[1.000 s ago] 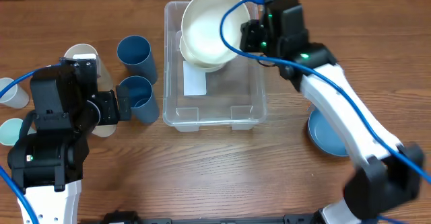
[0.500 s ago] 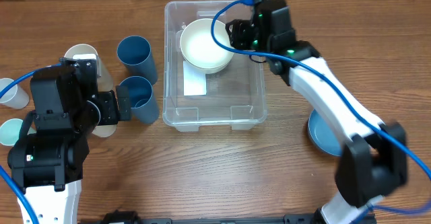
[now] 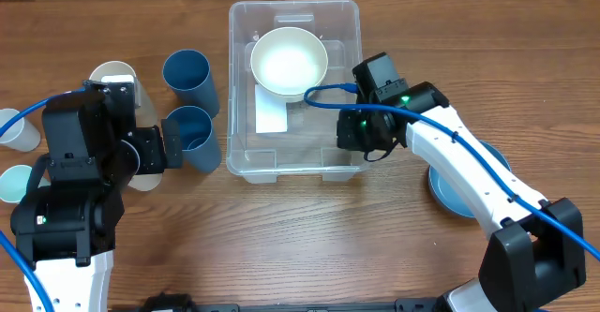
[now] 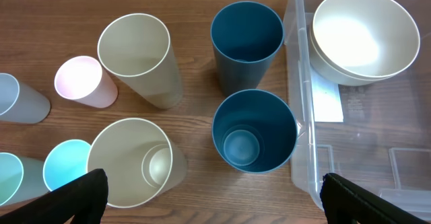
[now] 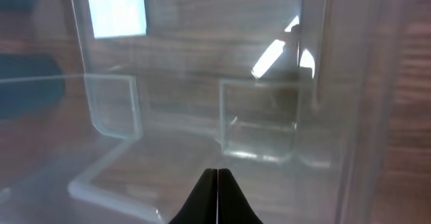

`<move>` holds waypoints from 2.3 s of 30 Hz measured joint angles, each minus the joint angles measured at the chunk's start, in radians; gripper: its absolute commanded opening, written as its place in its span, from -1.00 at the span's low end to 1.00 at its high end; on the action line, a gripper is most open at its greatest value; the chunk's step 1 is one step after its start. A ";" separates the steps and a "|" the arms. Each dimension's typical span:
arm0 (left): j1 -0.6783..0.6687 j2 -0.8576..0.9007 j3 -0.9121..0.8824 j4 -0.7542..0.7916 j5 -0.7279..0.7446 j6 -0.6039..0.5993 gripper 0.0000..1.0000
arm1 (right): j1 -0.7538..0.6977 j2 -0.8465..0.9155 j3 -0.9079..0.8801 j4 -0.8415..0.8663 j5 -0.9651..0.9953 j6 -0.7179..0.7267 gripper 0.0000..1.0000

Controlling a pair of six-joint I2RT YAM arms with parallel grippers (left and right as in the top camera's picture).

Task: Pack container

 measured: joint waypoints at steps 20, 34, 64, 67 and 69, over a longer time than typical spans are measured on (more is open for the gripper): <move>0.000 0.000 0.000 0.000 0.000 0.000 1.00 | 0.265 0.000 -0.002 0.188 -0.130 -0.061 -0.39; 0.000 0.000 0.000 0.000 0.000 0.000 1.00 | 0.267 -0.006 -0.002 0.087 -0.367 -0.419 -0.09; 0.000 0.000 0.000 0.000 0.000 0.000 1.00 | 0.283 0.028 -0.002 -0.059 -0.307 -0.598 -0.08; 0.000 0.000 0.000 0.000 0.000 0.000 1.00 | 0.346 0.028 -0.002 -0.029 -0.253 -0.562 -0.07; 0.000 0.000 0.000 0.000 0.000 0.000 1.00 | 0.372 0.028 -0.002 -0.019 -0.224 -0.541 -0.08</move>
